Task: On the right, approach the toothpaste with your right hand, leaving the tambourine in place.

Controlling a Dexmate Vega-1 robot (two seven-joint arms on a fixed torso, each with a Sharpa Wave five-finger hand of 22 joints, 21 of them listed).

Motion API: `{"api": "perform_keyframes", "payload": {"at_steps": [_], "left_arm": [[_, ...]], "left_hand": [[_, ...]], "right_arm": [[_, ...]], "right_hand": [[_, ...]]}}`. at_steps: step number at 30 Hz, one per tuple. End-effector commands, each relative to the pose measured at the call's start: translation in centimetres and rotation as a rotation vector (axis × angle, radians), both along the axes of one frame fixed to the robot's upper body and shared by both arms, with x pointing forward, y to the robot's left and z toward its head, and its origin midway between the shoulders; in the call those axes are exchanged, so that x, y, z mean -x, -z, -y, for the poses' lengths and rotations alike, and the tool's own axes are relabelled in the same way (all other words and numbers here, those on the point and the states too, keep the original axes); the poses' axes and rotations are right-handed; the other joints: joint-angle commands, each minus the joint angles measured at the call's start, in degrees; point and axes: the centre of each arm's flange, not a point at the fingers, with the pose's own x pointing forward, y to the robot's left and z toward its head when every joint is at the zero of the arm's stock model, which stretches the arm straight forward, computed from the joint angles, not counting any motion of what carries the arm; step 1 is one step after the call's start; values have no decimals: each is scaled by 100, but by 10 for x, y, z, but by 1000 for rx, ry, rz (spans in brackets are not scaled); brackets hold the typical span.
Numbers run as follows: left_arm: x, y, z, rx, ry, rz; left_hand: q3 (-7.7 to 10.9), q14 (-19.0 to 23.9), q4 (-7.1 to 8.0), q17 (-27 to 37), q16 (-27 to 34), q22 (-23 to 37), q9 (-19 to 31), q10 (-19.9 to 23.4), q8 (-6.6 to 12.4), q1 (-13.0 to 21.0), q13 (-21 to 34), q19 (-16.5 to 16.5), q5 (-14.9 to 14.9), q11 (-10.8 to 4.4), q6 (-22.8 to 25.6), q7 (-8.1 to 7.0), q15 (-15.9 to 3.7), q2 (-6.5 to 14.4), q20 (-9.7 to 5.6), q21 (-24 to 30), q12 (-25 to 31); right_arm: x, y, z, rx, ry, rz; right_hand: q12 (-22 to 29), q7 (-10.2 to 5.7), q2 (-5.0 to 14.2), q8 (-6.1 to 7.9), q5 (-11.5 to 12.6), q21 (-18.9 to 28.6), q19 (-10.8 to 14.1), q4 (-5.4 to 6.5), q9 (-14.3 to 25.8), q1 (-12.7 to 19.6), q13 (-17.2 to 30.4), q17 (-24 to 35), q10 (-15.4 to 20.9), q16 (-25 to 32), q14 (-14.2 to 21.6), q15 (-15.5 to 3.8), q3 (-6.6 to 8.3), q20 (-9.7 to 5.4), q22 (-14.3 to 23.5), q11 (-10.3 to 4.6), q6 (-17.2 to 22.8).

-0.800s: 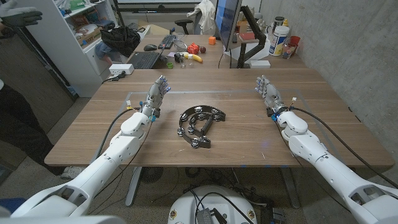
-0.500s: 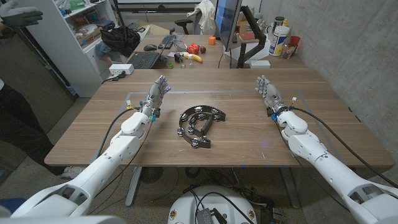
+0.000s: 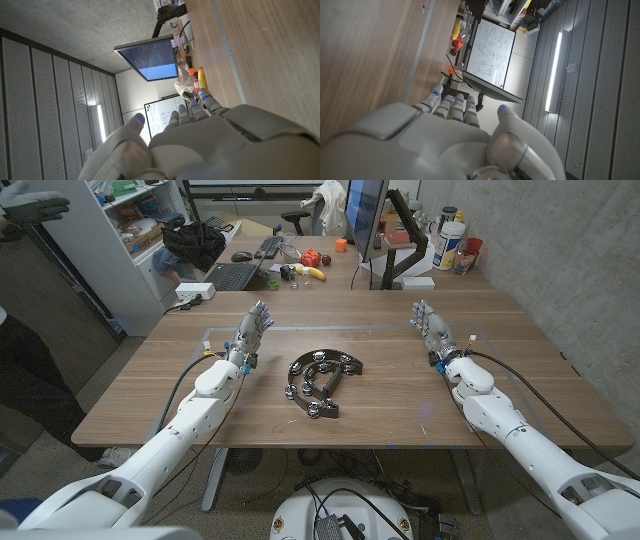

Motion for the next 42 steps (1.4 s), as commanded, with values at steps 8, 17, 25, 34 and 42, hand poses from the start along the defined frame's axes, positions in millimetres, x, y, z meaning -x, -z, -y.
{"api": "perform_keyframes", "payload": {"at_steps": [8,17,25,34,42], "left_arm": [[0,1,-3,2,-2,1],[-1,2,-3,-1,-2,0],[-1,1,-5,-4,-8,2],[-2,2,-7,-7,-9,-1],[-2,2,-9,-7,-12,-2]], "left_hand": [[66,-49,-5,13,7,14,11,-54,16,-10,25,-76,29,-17,-45,9,7,329,-178,-8,33],[72,-51,-7,12,6,14,11,-54,20,-20,25,-73,30,-8,-44,8,11,328,-175,-15,36],[76,-49,-7,12,8,14,11,-52,23,-28,25,-70,30,-9,-43,6,14,328,-173,-20,39],[81,-52,-8,12,6,15,11,-56,25,-35,25,-68,30,-12,-40,10,15,328,-169,-25,38],[86,-46,-9,11,9,15,11,-55,27,-42,25,-63,30,-15,-39,7,12,327,-173,-30,40]], "right_arm": [[6,-11,4,59,45,34],[12,-14,6,90,78,60],[16,-16,8,111,105,88],[22,-22,10,133,136,123],[26,-26,11,154,163,148]], "right_hand": [[48,-21,54,41,47,-19,18,-43,16,70,22,-3,93,37,35,-36,56,-195,32,15,64],[61,-30,44,52,46,-25,45,-54,17,72,23,-7,129,43,64,-32,57,-186,32,21,95],[70,-26,40,58,46,-35,51,-63,18,75,23,-9,156,41,69,-31,58,-184,32,25,115],[79,-17,36,67,46,-46,61,-71,20,76,24,-10,185,41,80,-37,58,-180,33,26,147],[90,-20,33,78,46,-58,68,-83,21,82,24,-13,221,40,92,-37,62,-181,33,20,188]]}}
